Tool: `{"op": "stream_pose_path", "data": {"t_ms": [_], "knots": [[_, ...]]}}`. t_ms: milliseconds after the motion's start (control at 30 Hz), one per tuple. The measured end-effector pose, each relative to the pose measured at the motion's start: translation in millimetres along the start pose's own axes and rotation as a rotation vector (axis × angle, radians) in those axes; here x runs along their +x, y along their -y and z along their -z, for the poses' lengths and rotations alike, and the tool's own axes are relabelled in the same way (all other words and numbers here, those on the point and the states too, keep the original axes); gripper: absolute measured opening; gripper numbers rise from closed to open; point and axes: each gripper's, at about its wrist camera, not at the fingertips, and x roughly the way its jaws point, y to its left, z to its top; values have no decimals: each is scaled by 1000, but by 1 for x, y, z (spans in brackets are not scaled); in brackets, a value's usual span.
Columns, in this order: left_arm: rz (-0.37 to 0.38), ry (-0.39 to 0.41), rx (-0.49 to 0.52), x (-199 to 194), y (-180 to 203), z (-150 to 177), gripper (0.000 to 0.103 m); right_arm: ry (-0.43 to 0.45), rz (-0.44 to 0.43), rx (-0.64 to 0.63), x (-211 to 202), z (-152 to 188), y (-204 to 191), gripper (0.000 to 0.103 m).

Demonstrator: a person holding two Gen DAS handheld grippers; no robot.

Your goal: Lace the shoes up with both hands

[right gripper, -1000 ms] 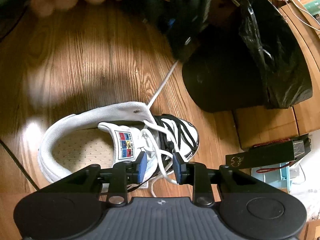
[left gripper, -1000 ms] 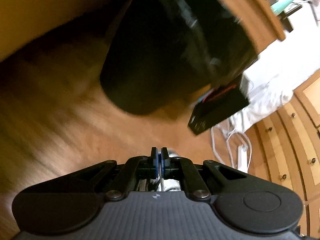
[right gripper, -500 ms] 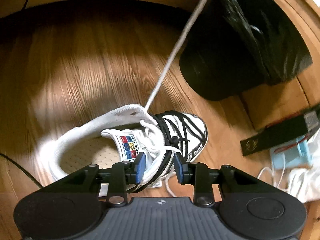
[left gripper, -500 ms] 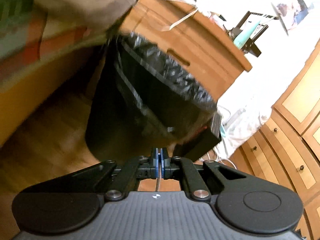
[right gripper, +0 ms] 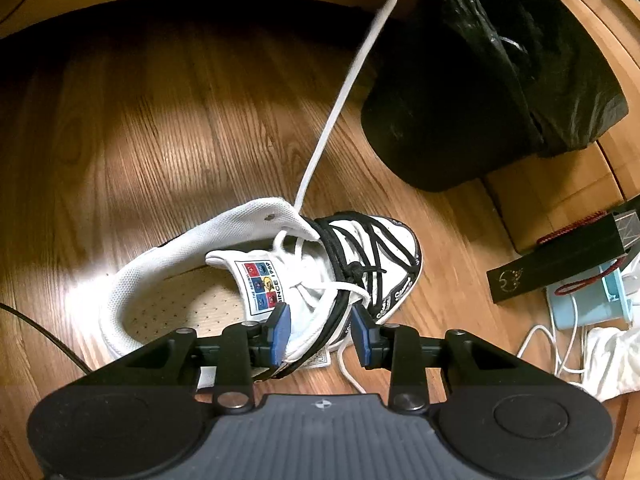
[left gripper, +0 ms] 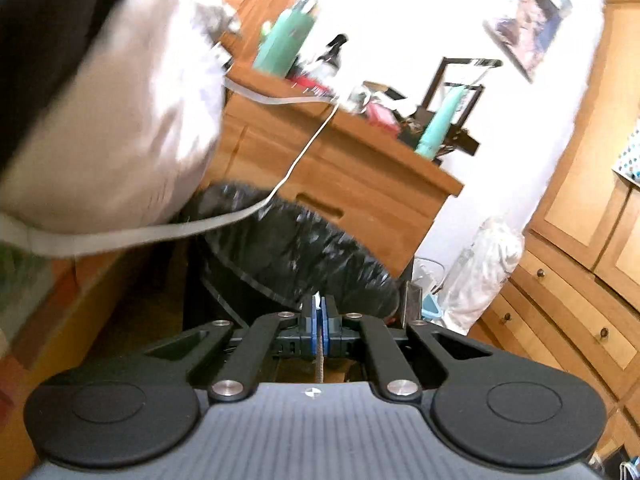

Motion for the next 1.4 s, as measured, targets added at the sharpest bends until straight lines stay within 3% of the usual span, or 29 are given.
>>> {"op": "stream_pose_path", "data": {"t_ms": [167,333,467,567,667,767,833,900,967,1067,1167,1233,1400], "knots": [[17,-1,78,-12,20,-10,3,3,-16,19,0,1,3,37],[-33,-12,242,-8,43,-3,3,22,-33,40,-8,2,6,37],[-4,-10,211,-15,46,-10,3,52,-38,70,-19,4,11,37],[-20,-24,243,-12,48,-7,3,51,-52,103,-20,5,16,37],[-51,-100,287,-1,44,5,3,46,-62,133,-20,5,21,37],[-168,-174,409,12,40,24,4,47,-80,164,-23,7,25,37],[-187,-220,462,15,36,34,7,59,-97,181,-28,10,25,37],[-163,-279,454,18,31,42,21,68,-119,219,-34,13,30,37],[-151,-303,486,19,33,51,27,74,-136,263,-40,18,36,37],[-152,-314,562,23,43,60,29,65,-132,325,-54,27,49,37],[-46,-333,606,33,61,65,36,24,-112,337,-68,38,56,37],[70,-363,664,47,80,76,37,-32,-121,317,-76,46,59,37],[300,-465,825,105,126,127,38,-120,-190,73,-93,72,22,37]]}}
